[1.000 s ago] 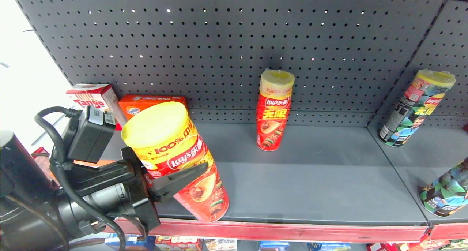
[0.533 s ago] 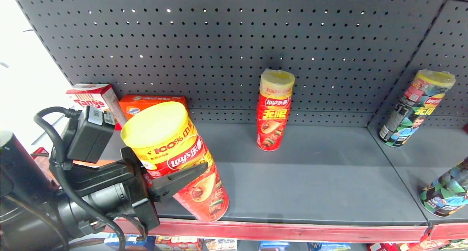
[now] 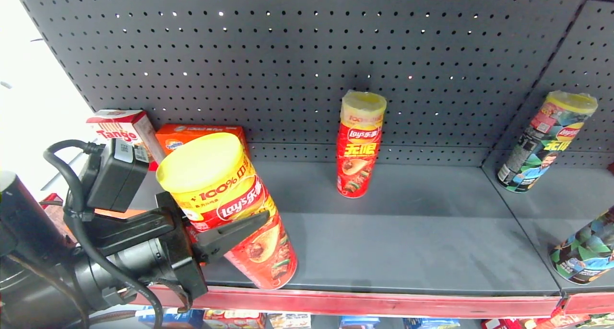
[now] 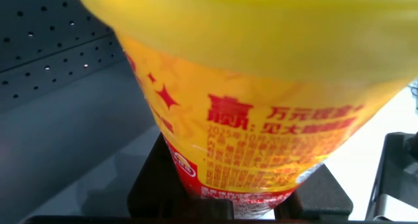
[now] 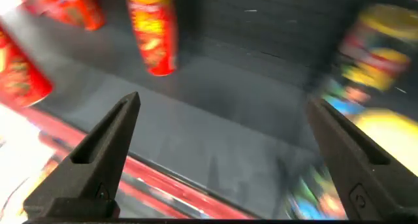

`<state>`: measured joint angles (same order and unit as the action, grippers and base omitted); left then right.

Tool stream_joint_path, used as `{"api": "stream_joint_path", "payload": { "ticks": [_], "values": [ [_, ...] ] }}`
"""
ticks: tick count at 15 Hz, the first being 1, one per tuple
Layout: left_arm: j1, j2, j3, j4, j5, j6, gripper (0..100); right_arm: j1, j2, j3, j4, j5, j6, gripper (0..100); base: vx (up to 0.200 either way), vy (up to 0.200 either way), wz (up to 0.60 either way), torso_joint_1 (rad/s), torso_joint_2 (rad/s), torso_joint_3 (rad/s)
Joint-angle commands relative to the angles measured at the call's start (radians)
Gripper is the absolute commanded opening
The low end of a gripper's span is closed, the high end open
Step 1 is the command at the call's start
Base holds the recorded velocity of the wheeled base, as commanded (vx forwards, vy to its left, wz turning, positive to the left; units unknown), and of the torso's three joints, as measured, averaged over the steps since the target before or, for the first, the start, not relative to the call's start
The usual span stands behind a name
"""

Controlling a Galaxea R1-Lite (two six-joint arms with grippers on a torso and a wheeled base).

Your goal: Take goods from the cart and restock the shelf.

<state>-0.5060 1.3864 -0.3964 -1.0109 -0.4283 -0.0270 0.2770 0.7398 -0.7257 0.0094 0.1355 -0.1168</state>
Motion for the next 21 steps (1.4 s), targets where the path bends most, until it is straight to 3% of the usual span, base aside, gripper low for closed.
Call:
{"api": "stream_joint_path", "payload": {
  "ticks": [1, 4, 8, 17, 21],
  "values": [
    [0.009, 0.000, 0.002, 0.000, 0.000, -0.001, 0, 0.113, 0.161, -0.070, -0.034, 0.004, -0.021, 100, 0.000, 0.000, 0.00, 0.000, 0.00, 0.000],
    [0.020, 0.000, 0.002, 0.000, 0.002, -0.001, 0, 0.188, 0.260, -0.090, -0.120, 0.006, -0.030, 100, 0.000, 0.000, 0.00, 0.000, 0.00, 0.000],
    [0.020, 0.000, 0.022, 0.000, 0.002, -0.001, 0, 0.182, 0.351, -0.124, -0.158, -0.008, -0.138, 100, 0.000, 0.000, 0.00, 0.000, 0.00, 0.000],
    [0.021, -0.020, 0.022, 0.003, 0.002, -0.007, 0, 0.217, 0.587, -0.268, -0.183, 0.110, -0.138, 100, 0.000, 0.000, 0.00, 0.000, 0.00, 0.000],
    [0.021, -0.020, 0.021, 0.001, 0.006, -0.024, 0, 0.154, 0.748, -0.284, -0.394, 0.203, -0.153, 100, 0.000, 0.000, 0.00, 0.000, 0.00, 0.000]
  ]
}}
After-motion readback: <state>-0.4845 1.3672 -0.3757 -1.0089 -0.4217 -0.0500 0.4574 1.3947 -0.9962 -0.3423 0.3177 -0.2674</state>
